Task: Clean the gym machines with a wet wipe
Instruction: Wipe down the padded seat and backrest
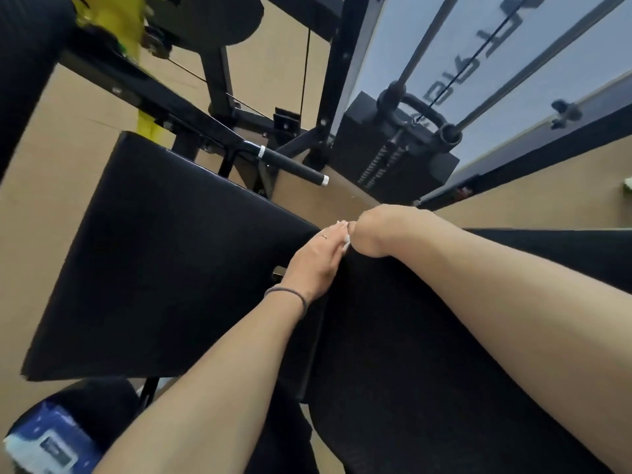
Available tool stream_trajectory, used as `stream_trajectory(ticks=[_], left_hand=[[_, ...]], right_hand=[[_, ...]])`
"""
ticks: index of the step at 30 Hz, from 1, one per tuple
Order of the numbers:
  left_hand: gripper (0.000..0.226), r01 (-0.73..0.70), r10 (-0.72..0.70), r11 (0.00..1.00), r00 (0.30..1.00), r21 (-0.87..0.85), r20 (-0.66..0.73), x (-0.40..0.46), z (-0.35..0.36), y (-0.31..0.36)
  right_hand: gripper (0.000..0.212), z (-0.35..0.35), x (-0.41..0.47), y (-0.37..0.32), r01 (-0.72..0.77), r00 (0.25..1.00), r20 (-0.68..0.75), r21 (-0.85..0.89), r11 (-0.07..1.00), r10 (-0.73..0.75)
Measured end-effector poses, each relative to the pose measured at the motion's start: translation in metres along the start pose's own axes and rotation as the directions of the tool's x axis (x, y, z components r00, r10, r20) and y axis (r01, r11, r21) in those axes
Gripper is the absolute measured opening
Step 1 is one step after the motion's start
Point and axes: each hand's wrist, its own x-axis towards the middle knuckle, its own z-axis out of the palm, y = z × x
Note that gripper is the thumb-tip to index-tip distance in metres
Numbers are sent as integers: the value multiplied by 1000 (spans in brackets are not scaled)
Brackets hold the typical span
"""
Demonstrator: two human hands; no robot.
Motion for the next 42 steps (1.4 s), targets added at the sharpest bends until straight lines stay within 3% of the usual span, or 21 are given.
stream_trajectory(ticks=[5, 7, 12, 19, 21, 25, 30, 35, 38, 42], left_hand=[[47, -36, 1, 971, 989, -235, -150, -16, 26, -12], [47, -43, -8, 966, 981, -254, -194, -37, 32, -17], [42, -301, 300, 953, 937, 25, -181, -110, 31, -37], [41, -415, 436, 867, 900, 275, -13, -56, 11, -36], [44, -390, 409, 888, 912, 242, -33, -56, 14, -35], [52, -182, 164, 980, 968, -82, -191, -92, 37, -28], [47, 27, -59, 969, 990, -245, -127, -164, 45, -67], [45, -21, -11, 968, 992, -249, -125, -53, 25, -33], [42, 36, -64, 969, 992, -243, -110, 13, 11, -28], [45, 87, -128, 938, 986, -335, -103, -27, 27, -50]], right_hand=[[47, 4, 24, -16, -59, 998, 21, 80, 995, 57], [49, 4, 27, -14, -55, 998, 46, 128, 990, 50], [51, 5, 21, -12, -93, 995, -10, 179, 979, 96], [55, 6, 28, -20, -194, 981, 13, 172, 966, 195], [56, 7, 30, -21, -202, 979, 13, 163, 966, 202], [54, 8, 19, -21, -204, 979, 5, 146, 968, 206], [49, 4, 5, -22, -166, 984, -37, 127, 978, 172], [51, 4, 13, -23, -171, 984, -29, 120, 978, 176], [52, 4, 24, -24, -177, 984, 6, 137, 975, 178], [52, 3, 21, -23, -211, 977, 5, 139, 967, 213]])
